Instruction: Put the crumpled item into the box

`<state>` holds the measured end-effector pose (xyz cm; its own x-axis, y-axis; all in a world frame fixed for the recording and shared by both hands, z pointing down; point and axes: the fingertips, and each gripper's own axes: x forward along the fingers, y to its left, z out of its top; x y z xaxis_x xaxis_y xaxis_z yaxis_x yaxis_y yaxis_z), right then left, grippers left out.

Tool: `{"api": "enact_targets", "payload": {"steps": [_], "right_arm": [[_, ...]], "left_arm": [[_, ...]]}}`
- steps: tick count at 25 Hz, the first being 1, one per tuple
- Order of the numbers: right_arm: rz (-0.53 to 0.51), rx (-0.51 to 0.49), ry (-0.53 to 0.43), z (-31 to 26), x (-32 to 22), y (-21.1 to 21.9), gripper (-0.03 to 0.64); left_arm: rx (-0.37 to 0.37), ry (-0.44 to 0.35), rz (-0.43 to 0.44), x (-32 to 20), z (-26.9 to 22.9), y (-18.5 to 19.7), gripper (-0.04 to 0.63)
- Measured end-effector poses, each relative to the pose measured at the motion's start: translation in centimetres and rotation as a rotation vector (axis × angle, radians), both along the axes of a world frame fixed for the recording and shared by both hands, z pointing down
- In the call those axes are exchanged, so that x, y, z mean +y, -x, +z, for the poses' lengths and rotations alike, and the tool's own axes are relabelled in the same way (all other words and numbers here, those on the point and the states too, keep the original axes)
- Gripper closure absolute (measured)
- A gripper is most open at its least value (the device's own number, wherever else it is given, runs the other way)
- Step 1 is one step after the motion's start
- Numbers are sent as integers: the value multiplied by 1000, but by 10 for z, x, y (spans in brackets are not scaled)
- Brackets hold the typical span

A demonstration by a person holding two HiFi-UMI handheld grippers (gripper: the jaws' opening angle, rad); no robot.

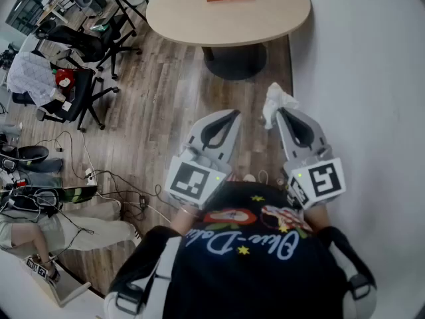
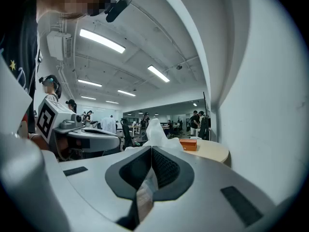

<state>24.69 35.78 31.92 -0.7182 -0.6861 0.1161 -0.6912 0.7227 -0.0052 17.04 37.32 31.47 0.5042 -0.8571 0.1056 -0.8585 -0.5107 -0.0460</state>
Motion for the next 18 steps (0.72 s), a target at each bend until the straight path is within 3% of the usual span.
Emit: {"api": "enact_targets", "payload": {"steps": [18], "right_arm": [[33,-6,11,7,-12,9,614]], "left_arm": [[-3,24,5,-5,5,17,603]]}}
